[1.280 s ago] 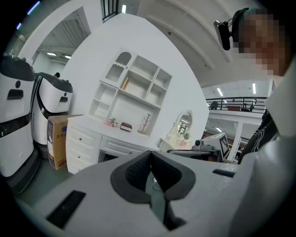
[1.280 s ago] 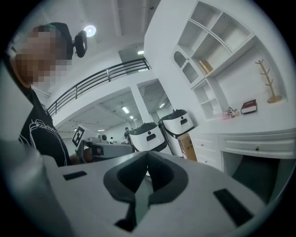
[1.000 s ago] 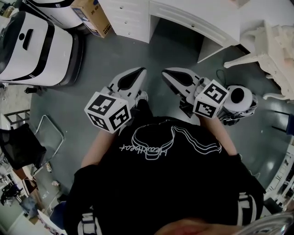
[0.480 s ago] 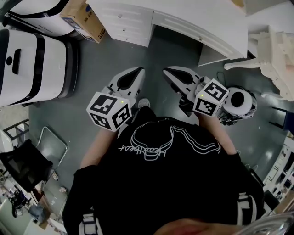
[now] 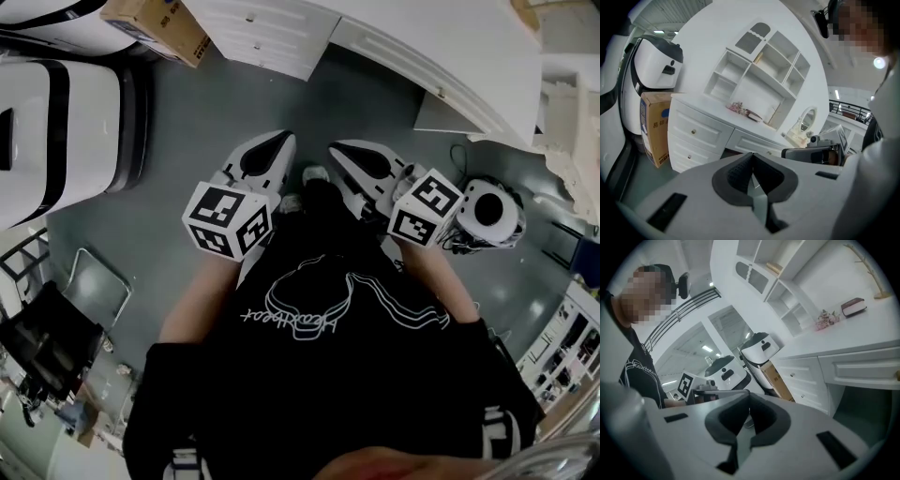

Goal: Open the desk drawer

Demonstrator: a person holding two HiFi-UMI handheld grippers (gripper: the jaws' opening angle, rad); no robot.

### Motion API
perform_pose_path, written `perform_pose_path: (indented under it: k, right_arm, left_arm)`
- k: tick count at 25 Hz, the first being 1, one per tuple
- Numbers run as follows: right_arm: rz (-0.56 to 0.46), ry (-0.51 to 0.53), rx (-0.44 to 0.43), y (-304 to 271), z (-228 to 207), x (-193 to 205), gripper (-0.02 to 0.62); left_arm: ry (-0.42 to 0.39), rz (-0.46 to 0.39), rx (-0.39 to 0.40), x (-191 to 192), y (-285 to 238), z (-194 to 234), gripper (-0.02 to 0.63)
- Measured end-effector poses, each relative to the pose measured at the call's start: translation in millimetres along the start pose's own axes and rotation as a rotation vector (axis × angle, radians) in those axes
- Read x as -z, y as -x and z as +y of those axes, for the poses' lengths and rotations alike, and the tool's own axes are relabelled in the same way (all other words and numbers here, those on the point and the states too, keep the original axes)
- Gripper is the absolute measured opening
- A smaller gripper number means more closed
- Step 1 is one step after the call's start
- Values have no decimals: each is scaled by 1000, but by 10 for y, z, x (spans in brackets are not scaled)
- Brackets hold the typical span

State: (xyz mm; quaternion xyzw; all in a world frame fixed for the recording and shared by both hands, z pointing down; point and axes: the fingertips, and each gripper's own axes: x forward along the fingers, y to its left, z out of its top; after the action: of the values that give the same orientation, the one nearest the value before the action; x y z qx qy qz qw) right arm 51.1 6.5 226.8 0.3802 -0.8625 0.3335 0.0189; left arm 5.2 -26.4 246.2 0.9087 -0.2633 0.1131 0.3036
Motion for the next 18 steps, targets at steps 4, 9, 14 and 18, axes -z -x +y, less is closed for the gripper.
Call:
perform_pose_path:
  k: [4,9,14,18]
  right_arm:
    - [53,-9,-18,-252,-363,158,6]
    - [96,8,-32,-631,-943,306,6]
    - [123,-65,-48,-976,-1534,539,5]
    - [161,-72,-72,-1233,-1793,685,5]
  left_arm:
    - [28,7,-44,208,-291,321,5]
    - [49,28,-96,387,-681,794,5]
    - [63,18,-123,669,-1094,1240,5]
    - [48,29,-143,862,-1365,1556,6]
